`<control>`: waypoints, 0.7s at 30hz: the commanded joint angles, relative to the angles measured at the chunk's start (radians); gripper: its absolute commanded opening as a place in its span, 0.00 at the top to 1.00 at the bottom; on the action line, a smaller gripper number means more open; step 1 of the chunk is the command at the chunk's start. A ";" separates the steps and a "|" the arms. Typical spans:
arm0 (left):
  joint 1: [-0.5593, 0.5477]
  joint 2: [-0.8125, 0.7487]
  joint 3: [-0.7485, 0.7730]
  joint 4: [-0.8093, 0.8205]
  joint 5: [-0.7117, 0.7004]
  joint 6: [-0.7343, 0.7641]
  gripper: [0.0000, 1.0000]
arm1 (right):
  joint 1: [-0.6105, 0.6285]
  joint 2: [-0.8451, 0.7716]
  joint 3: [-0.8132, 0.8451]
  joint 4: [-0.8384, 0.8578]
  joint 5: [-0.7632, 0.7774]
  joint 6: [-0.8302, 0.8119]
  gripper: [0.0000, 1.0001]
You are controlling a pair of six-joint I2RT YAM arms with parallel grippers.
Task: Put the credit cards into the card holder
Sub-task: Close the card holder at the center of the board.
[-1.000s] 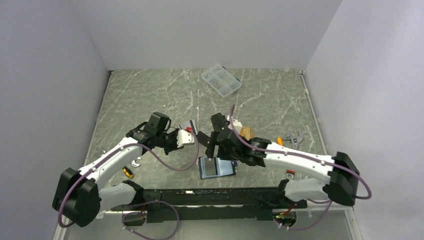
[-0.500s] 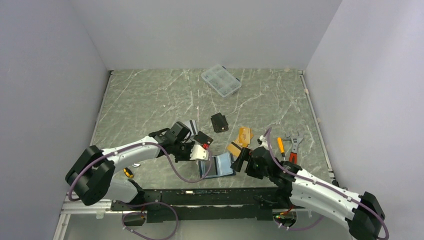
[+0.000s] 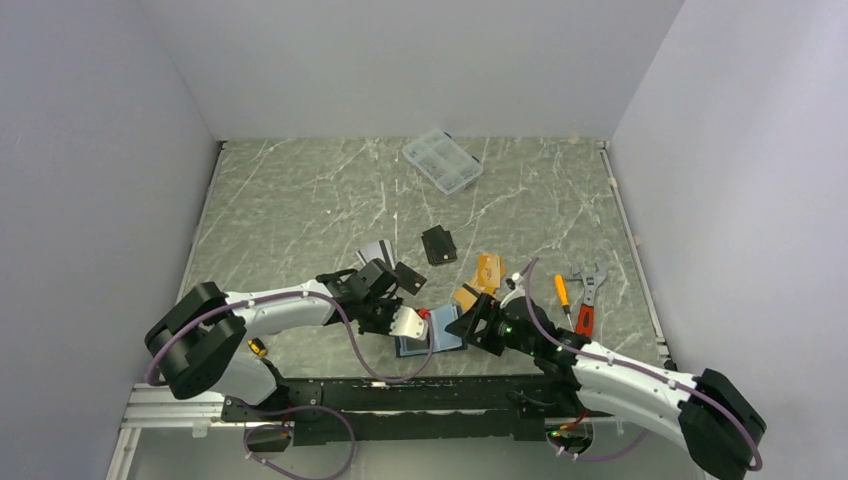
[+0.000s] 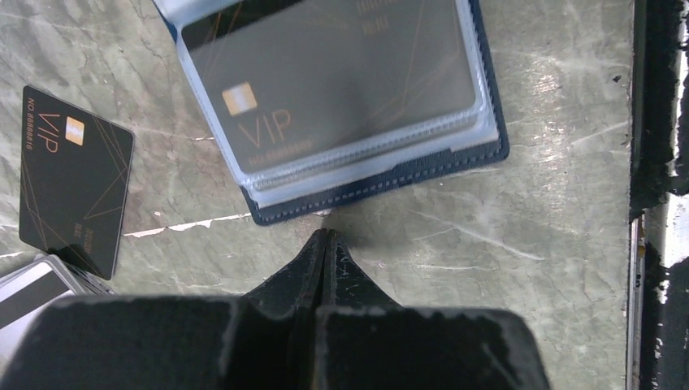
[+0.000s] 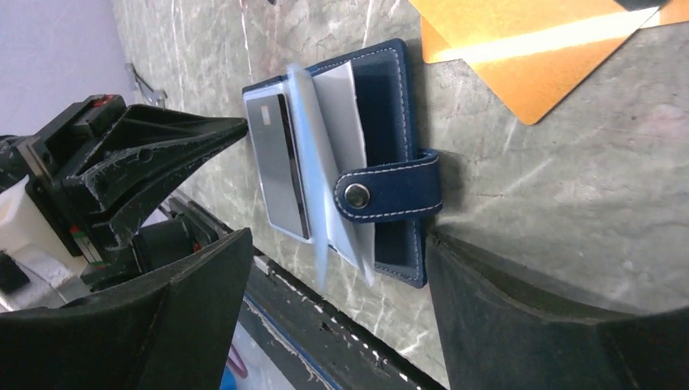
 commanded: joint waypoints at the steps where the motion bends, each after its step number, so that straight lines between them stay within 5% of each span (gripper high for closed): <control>1: -0.016 0.035 0.006 0.018 -0.037 0.035 0.99 | -0.002 0.104 -0.018 0.095 -0.025 0.001 0.21; 13: -0.026 0.043 0.028 0.006 -0.033 0.045 1.00 | 0.000 0.035 -0.018 0.213 -0.019 0.026 0.39; 21: -0.044 0.025 0.032 0.004 -0.016 0.020 1.00 | -0.001 0.032 0.002 0.257 -0.049 0.022 0.42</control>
